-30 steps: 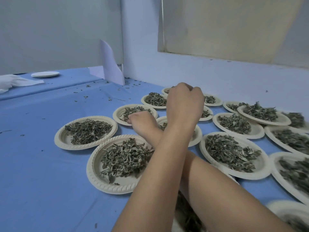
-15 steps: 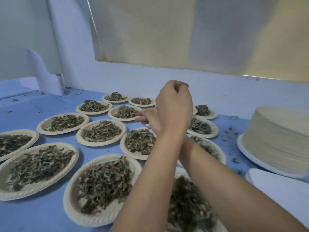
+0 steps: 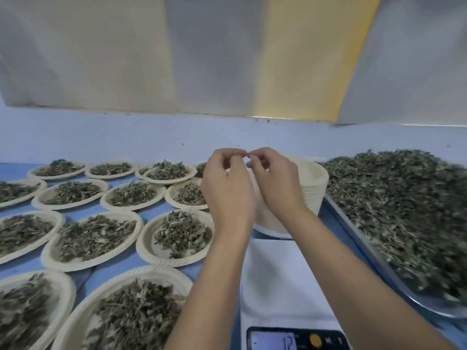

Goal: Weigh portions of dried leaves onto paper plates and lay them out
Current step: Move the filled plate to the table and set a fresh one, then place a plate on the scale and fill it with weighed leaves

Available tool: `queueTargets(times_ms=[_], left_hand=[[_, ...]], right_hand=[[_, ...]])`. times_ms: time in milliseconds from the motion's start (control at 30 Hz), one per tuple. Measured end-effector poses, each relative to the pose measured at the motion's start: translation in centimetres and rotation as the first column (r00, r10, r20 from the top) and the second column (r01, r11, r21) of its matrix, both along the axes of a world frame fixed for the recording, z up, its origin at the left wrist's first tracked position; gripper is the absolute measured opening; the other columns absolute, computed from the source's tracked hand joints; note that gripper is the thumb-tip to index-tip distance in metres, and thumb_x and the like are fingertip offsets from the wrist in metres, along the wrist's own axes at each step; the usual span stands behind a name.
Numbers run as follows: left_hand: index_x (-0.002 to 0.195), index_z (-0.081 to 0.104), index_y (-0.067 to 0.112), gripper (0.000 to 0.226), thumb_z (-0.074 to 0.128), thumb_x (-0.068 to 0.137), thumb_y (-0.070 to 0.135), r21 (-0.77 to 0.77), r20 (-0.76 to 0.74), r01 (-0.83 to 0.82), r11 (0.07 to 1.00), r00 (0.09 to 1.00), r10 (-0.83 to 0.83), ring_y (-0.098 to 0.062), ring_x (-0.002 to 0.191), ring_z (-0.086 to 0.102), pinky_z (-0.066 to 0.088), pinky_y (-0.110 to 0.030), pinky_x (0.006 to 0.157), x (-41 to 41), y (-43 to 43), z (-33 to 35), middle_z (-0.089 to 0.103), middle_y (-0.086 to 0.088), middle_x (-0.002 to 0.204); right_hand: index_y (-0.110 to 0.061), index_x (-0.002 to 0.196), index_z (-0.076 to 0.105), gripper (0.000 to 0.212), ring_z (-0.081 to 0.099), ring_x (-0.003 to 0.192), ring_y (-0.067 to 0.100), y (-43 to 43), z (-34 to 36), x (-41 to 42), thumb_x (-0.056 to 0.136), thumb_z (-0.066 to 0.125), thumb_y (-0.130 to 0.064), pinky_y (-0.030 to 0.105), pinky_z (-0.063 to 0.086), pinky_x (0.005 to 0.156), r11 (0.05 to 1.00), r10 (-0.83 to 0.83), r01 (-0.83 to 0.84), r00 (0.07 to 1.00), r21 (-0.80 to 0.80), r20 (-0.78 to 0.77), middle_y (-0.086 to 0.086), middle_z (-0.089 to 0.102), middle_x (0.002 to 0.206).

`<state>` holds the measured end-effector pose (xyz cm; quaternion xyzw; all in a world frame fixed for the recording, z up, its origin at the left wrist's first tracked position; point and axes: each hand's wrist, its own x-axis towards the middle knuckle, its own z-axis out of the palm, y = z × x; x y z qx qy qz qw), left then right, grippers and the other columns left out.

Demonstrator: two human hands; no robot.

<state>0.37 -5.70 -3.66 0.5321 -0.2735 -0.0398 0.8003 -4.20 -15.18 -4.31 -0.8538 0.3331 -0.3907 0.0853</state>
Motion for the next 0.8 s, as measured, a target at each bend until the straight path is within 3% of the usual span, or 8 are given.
queueTargets(times_ms=[67,200,300,433,567,733,800], left_hand=[[0.075,0.063,0.026,0.029,0.045,0.086,0.007,0.008,0.000,0.011,1.000,1.000,-0.011,-0.016,0.065,0.045,0.037,-0.034,0.065,-0.4,-0.3,-0.5,0.061,0.010,0.076],[0.074,0.063,0.025,0.029,0.045,0.087,0.006,0.020,-0.030,-0.002,1.000,1.000,0.003,0.001,0.056,0.050,0.040,-0.020,0.059,-0.3,-0.6,-1.2,0.060,0.013,0.068],[0.076,0.065,0.023,0.028,0.044,0.088,0.006,0.010,-0.068,0.000,1.000,0.998,0.001,0.003,0.055,0.050,0.040,-0.014,0.055,-0.1,-0.6,-1.4,0.062,0.013,0.072],[0.076,0.065,0.022,0.028,0.044,0.088,0.006,0.002,-0.064,-0.004,1.000,0.998,0.004,0.005,0.052,0.049,0.040,-0.011,0.053,0.2,-0.7,-1.6,0.062,0.012,0.073],[0.075,0.064,0.022,0.028,0.044,0.087,0.006,0.013,-0.068,0.001,1.000,0.998,-0.001,0.009,0.054,0.050,0.038,-0.007,0.051,0.2,-0.9,-1.7,0.062,0.011,0.074],[0.075,0.063,0.023,0.029,0.043,0.087,0.006,0.040,-0.076,0.014,0.999,0.997,-0.011,0.007,0.052,0.048,0.039,-0.013,0.054,0.2,-0.9,-1.7,0.062,0.011,0.073],[0.075,0.063,0.022,0.028,0.043,0.087,0.006,0.052,-0.078,0.016,0.999,0.997,-0.012,0.004,0.049,0.045,0.038,-0.017,0.053,0.1,-0.9,-1.7,0.061,0.010,0.071]], right_hand=[[-0.020,0.114,0.066,0.027,0.056,0.101,0.018,-0.3,0.0,-0.9,0.097,0.046,-0.025,0.033,0.047,0.077,1.000,-0.015,0.017,0.997,-0.018,0.080,-0.002,0.068,0.103],[-0.012,0.099,0.068,0.029,0.057,0.096,0.025,-1.1,-0.7,-2.4,0.099,0.040,-0.020,0.040,0.049,0.075,0.986,-0.089,0.063,0.982,-0.154,-0.169,0.005,0.069,0.099],[-0.009,0.092,0.061,0.026,0.058,0.090,0.030,-1.1,-1.3,-2.2,0.100,0.038,-0.017,0.039,0.047,0.071,0.980,-0.108,0.058,0.959,-0.190,-0.262,0.008,0.065,0.092],[-0.015,0.078,0.038,0.022,0.047,0.076,0.026,-1.1,-1.1,-2.1,0.099,0.040,-0.013,0.031,0.030,0.061,0.958,-0.140,0.051,0.941,-0.283,-0.307,0.005,0.049,0.077],[-0.016,0.078,0.036,0.022,0.040,0.072,0.025,-1.1,-1.1,-2.0,0.098,0.041,-0.011,0.031,0.028,0.060,0.955,-0.149,0.053,0.937,-0.292,-0.317,0.003,0.043,0.073],[-0.016,0.070,0.031,0.028,0.033,0.070,0.024,-0.9,-1.3,-1.8,0.089,0.043,0.001,0.030,0.020,0.058,0.946,-0.183,0.078,0.930,-0.316,-0.319,-0.001,0.029,0.063],[-0.013,0.074,0.035,0.022,0.031,0.073,0.024,-0.8,-1.4,-1.7,0.088,0.042,0.002,0.030,0.016,0.059,0.944,-0.164,0.058,0.937,-0.325,-0.308,0.001,0.034,0.068]])
